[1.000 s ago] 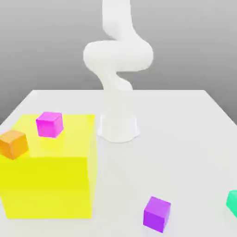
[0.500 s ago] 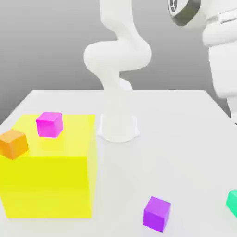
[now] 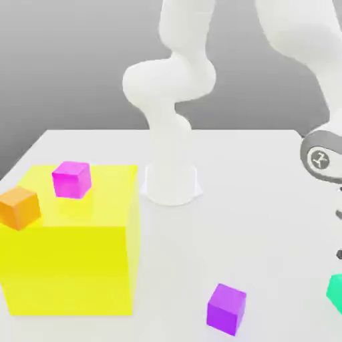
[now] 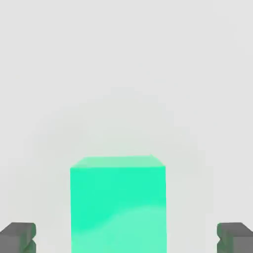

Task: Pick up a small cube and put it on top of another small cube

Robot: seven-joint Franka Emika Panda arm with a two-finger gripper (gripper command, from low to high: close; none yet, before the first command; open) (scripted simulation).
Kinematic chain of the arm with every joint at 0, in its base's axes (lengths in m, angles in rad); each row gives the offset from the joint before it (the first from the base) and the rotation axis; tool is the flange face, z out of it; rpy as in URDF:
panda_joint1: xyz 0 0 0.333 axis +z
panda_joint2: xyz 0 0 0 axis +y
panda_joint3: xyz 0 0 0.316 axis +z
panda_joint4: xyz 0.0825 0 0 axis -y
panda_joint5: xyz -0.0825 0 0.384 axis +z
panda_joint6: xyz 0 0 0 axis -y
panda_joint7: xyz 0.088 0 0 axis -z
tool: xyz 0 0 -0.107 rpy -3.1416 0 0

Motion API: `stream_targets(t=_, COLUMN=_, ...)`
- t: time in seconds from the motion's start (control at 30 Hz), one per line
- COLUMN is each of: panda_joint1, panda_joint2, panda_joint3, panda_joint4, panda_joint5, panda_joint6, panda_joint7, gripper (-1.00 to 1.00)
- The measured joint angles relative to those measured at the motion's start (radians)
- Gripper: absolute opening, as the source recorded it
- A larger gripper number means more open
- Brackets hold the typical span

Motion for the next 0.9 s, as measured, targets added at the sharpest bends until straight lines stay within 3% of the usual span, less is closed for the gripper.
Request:
stream_targets(t=0.23, panda_joint1=0.001, panda_joint2=0.009, panda_joint3=-0.001, panda_joint4=0.002, panda_joint5=-0.003, panda_joint6=0.005, panda_joint7=0.002, gripper=-1.0)
stream_targets(t=0.4, panda_joint1=-0.036, panda_joint2=-0.147, panda_joint3=0.01, panda_joint4=-0.025, panda_joint5=0.037, panda_joint6=-0.122, panda_joint7=-0.025, gripper=-1.0)
stream_targets(t=0.67, panda_joint1=-0.257, panda_joint2=-0.393, panda_joint3=-0.188, panda_joint4=-0.025, panda_joint5=0.071, panda_joint6=-0.345, panda_joint7=-0.015, gripper=-1.0)
stream_targets(t=0.9, panda_joint1=-0.596, panda_joint2=-0.603, panda_joint3=-0.353, panda_joint4=-0.022, panda_joint5=0.061, panda_joint6=-0.56, panda_joint7=0.025, gripper=-1.0)
